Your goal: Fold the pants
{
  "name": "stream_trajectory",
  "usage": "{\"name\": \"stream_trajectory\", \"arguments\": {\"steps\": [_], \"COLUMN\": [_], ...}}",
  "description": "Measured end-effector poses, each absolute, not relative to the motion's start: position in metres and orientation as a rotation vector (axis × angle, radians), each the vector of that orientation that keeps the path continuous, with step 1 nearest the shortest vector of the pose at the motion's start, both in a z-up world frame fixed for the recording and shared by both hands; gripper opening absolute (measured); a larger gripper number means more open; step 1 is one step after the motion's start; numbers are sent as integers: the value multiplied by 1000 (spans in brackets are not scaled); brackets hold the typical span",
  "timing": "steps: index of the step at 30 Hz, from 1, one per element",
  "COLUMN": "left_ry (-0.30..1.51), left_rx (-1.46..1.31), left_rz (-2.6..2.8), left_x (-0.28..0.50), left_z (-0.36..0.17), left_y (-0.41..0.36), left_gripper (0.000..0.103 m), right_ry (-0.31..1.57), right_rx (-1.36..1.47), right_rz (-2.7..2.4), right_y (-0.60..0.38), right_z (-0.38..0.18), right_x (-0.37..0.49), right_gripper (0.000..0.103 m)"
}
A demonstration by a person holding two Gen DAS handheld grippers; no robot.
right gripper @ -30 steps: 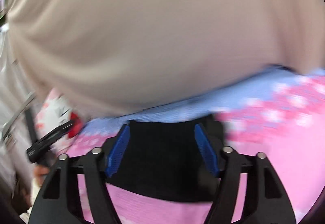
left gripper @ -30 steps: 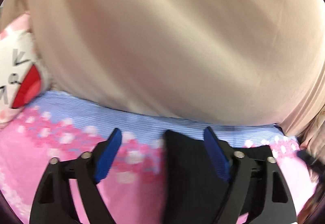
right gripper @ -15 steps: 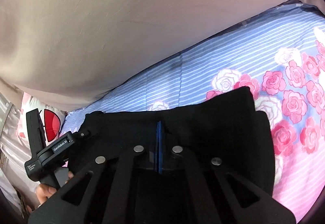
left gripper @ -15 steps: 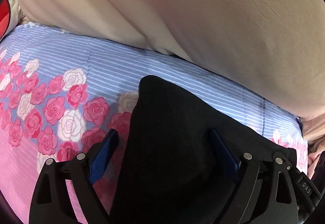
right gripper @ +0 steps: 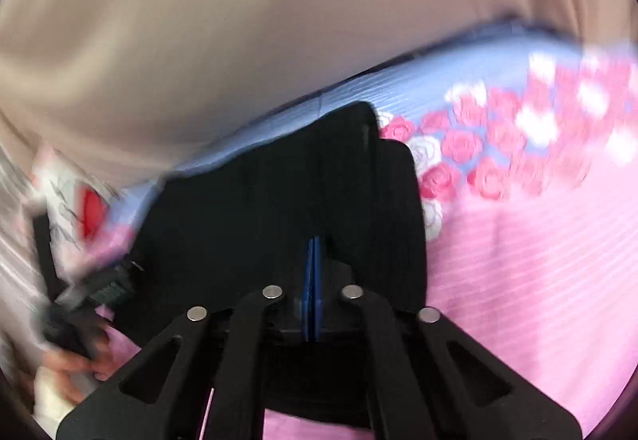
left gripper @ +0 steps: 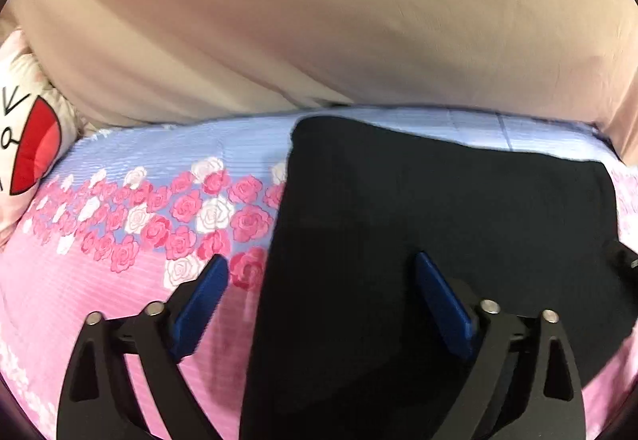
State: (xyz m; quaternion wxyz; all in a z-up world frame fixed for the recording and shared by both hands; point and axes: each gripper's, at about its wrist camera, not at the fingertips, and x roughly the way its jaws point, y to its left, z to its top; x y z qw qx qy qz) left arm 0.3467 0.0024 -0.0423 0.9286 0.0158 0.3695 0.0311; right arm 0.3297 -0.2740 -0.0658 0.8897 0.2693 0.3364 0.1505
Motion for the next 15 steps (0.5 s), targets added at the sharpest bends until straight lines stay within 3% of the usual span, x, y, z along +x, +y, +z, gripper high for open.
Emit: {"name": "stream_trajectory", "arguments": {"steps": [2,3,7,10,15], "left_ry": [759,763,752,750,760], "left_rx": [12,6,11,14,-13], "left_rz": [66,67,73,74,56], "left_x": [346,347,343,341,340], "left_z": [-40,-39,-43,-41,-41], "left_y": [5,6,3,-1,2], "left_gripper": [98,98,98,98,98], "right_ry": [673,666,678,697,695], "right_rx": [535,511,314,321,321], "right_rz": [277,288,314,296,293], "right_y": [-276,-271,-240,-247,-270], "right_z": [-51,-45,-40,-55,-56], "right_x": [316,309,285,292,287], "right_gripper": [1,7,9,0,0]}}
